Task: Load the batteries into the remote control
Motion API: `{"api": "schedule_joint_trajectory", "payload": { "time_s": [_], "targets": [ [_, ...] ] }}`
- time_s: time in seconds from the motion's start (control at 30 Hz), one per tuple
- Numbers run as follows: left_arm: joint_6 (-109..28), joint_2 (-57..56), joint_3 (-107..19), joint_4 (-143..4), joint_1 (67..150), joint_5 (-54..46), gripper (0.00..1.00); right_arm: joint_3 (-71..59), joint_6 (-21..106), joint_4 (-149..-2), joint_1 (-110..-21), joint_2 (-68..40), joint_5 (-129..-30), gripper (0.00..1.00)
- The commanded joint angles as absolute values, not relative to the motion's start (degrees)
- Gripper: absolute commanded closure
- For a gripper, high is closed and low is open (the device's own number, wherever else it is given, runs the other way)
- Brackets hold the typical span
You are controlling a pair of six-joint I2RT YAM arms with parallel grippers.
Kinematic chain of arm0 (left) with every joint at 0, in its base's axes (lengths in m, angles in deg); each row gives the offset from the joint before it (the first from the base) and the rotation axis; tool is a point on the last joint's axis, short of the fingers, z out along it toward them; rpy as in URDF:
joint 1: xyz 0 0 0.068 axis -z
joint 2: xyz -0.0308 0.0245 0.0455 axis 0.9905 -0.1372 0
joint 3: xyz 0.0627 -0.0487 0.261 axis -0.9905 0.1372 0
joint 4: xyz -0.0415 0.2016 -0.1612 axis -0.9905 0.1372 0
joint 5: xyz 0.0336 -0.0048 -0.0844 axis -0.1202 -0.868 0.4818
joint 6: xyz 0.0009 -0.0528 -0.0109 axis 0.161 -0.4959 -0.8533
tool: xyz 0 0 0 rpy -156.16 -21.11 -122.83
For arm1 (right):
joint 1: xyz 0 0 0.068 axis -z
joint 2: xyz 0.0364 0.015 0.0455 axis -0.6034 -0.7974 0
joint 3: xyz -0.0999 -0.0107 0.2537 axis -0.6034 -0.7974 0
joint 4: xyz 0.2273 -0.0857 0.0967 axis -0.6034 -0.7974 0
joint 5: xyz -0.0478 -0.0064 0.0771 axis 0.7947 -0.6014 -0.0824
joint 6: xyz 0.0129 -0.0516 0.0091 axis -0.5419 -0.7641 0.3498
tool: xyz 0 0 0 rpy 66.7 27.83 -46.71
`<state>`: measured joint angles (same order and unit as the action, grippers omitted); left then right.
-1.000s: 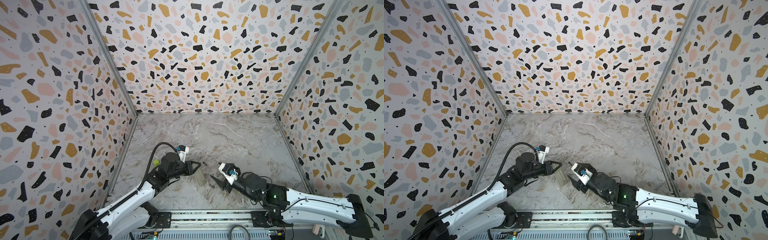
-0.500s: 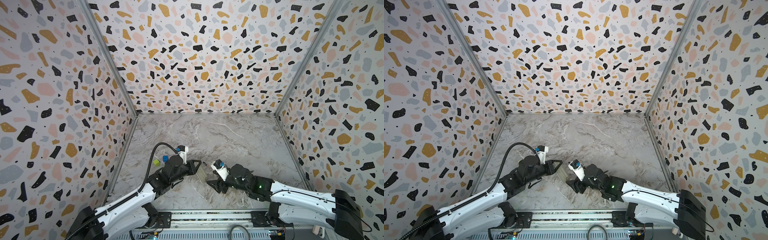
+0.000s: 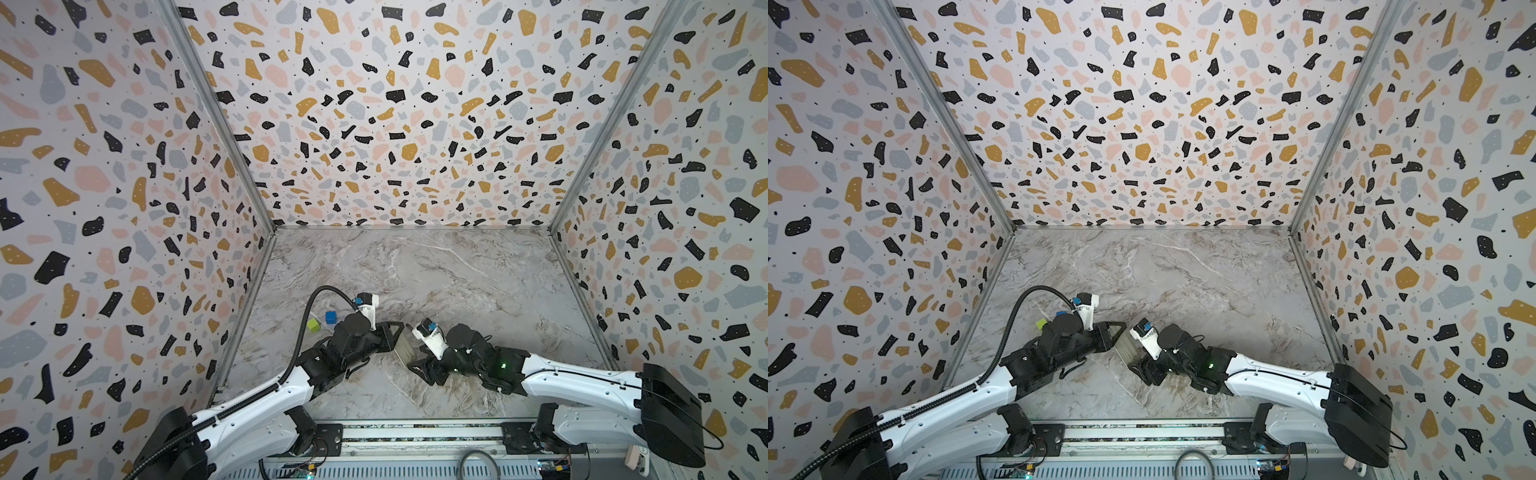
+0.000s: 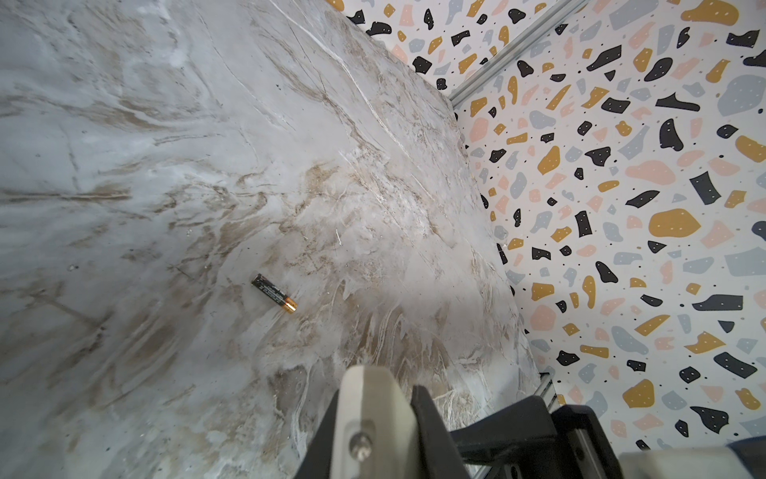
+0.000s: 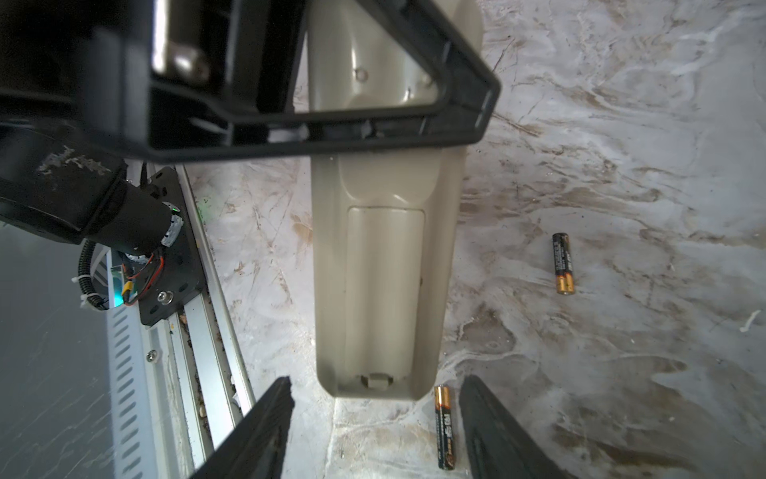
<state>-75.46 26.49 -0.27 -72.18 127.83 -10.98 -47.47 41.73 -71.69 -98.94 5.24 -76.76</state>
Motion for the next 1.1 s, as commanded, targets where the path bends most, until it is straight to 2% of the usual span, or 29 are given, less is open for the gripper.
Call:
{"api": "schedule_joint_trajectory", "payload": {
  "time_s": [0.0,0.73,1.07],
  "targets": [
    [-74.89,26.51,-1.49,-74.83,128.49,-12.23,1.00,-45.33,42.53,-69.84,-98.74,5.70,-76.81,0.34],
    [-74.89,24.44,-2.19,-76.29,130.29,-12.70,1.00,-46.39,42.64,-68.07,-98.02,3.29,-77.89,0.44],
    [-75.07,25.36,-1.75,-76.43,130.45,-13.15,1.00,-46.40,42.74,-68.06,-98.03,2.29,-79.02,0.53]
  ]
}}
